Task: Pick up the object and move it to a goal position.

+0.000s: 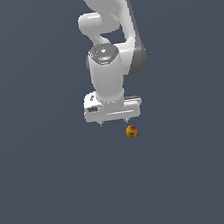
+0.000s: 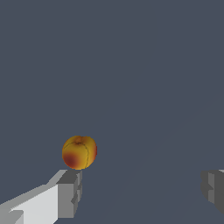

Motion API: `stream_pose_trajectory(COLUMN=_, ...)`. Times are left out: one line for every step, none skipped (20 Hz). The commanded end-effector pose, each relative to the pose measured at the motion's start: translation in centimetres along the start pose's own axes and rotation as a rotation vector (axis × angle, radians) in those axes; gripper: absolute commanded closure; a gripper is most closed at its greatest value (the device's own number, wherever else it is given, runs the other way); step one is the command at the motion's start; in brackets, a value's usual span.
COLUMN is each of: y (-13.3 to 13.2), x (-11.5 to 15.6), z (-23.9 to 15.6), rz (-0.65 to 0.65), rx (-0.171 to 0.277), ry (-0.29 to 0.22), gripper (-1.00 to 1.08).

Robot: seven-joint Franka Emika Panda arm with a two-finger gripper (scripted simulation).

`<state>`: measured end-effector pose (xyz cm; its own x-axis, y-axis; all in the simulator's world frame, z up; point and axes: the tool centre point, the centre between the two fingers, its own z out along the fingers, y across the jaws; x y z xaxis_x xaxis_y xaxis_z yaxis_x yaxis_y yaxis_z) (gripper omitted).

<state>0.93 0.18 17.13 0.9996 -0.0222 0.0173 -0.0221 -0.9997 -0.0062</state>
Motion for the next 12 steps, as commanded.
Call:
stream_pose_trajectory(y=-0.2, x=0.0, z=0.2, rz=0.029, rx=0.001, ry=-0.001, gripper=-0.92)
stream_pose_trajectory(y=-0.3, x=0.0, z=0.3, rz=0.043, rx=0.001, ry=-0.001, gripper=-0.92)
stream_pose_trajectory(y=-0.4, x=-0.1, z=0.4, rz=0.058, rx=0.002, ry=-0.002, gripper=-0.92)
stream_pose_trajectory(y=-0.5, x=-0.1, z=0.5, rz=0.075, rx=0.002, ry=-0.002, gripper=-0.92)
stream_pose_trajectory(y=-0.6, x=-0.1, z=0.6, rz=0.092, rx=0.003, ry=-0.003, gripper=-0.92)
stream_pose_trajectory(y=-0.7, x=-0.1, z=0.7, rz=0.111, rx=0.003, ry=-0.003, gripper=-0.92)
stream_pose_trajectory(y=-0.8, x=-0.1, z=0.8, rz=0.131, rx=0.003, ry=-0.004, gripper=-0.92)
stream_pose_trajectory(y=-0.9, x=-0.1, z=1.0, rz=0.152, rx=0.004, ry=-0.004, gripper=-0.92)
stream_pose_trajectory(y=-1.1, x=-0.2, z=1.1, rz=0.174, rx=0.004, ry=-0.005, gripper=-0.92)
stream_pose_trajectory(y=-1.2, x=-0.2, z=1.3, rz=0.197, rx=0.005, ry=-0.006, gripper=-0.92)
stream_pose_trajectory(y=-1.4, x=-0.2, z=1.4, rz=0.222, rx=0.005, ry=-0.006, gripper=-0.92)
stream_pose_trajectory(y=-1.5, x=-0.2, z=1.6, rz=0.247, rx=0.005, ry=-0.007, gripper=-0.92)
